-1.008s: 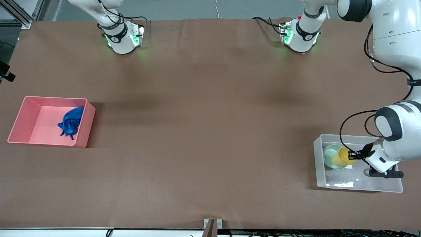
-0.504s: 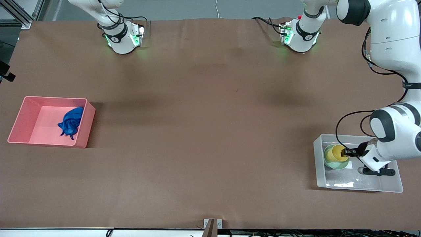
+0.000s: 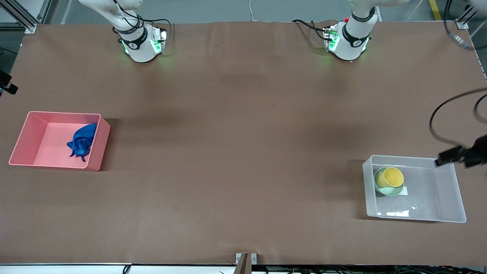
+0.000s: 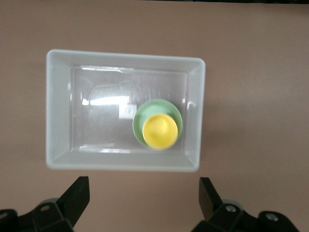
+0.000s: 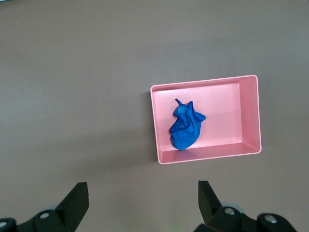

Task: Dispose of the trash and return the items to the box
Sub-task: 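Open the left gripper and withdraw it from the clear bin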

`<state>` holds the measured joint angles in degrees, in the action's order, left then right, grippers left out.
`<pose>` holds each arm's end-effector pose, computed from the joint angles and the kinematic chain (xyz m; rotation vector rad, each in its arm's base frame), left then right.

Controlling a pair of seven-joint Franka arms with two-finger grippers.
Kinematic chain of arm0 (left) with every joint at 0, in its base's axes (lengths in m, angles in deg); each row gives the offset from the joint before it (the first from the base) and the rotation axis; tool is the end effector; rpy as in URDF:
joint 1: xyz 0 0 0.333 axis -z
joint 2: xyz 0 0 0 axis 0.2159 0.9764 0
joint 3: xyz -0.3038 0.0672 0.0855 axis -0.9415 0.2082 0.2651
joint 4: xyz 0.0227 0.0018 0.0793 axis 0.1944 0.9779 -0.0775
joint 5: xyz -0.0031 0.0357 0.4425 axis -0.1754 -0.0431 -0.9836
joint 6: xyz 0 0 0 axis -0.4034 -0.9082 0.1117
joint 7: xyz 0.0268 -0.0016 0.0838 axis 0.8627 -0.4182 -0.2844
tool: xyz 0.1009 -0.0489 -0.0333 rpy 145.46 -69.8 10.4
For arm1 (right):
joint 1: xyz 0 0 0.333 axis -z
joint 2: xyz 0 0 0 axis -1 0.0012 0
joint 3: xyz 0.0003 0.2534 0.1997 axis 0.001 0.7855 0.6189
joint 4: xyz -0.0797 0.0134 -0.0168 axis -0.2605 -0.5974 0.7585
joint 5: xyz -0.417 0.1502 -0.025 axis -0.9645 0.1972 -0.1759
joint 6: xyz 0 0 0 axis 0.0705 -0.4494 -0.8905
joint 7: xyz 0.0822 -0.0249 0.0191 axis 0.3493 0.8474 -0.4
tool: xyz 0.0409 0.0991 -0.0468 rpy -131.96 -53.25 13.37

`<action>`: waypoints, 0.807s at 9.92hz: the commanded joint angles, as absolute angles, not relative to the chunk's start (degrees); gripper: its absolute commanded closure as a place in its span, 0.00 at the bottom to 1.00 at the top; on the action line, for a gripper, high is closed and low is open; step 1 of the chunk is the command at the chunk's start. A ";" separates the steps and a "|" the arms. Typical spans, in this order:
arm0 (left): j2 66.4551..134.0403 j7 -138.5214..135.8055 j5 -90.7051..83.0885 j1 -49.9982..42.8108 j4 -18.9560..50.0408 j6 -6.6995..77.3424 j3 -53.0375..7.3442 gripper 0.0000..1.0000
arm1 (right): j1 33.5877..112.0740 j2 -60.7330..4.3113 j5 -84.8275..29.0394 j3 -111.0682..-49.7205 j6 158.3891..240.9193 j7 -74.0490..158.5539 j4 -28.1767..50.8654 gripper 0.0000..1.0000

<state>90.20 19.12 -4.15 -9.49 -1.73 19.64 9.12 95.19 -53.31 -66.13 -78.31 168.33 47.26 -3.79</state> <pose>0.6965 0.0980 0.5374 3.0690 -0.0665 0.1281 0.5792 -0.0914 0.6857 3.1085 -0.2381 0.0503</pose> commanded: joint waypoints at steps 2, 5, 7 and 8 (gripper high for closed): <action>73.80 12.14 -11.91 -9.57 12.55 17.12 3.14 0.00 | 95.73 -53.70 -66.50 -77.76 168.06 47.81 -3.57 0.00; 67.77 7.31 -13.24 -11.06 17.09 15.55 -2.31 0.00 | 95.82 -53.70 -66.50 -77.76 168.06 47.72 -3.48 0.00; 72.40 7.29 -13.15 -11.15 10.09 13.97 -2.59 0.00 | 95.82 -53.70 -66.50 -77.76 168.06 47.72 -3.48 0.00; 76.08 7.20 -12.72 -11.15 4.48 10.22 -2.94 0.00 | 95.82 -53.70 -66.50 -77.76 168.06 47.72 -3.57 0.00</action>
<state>69.83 7.71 -12.04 -10.27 11.25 14.41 -1.92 95.23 -53.31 -66.13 -78.32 168.33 47.26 -3.78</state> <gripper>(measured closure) 0.000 0.000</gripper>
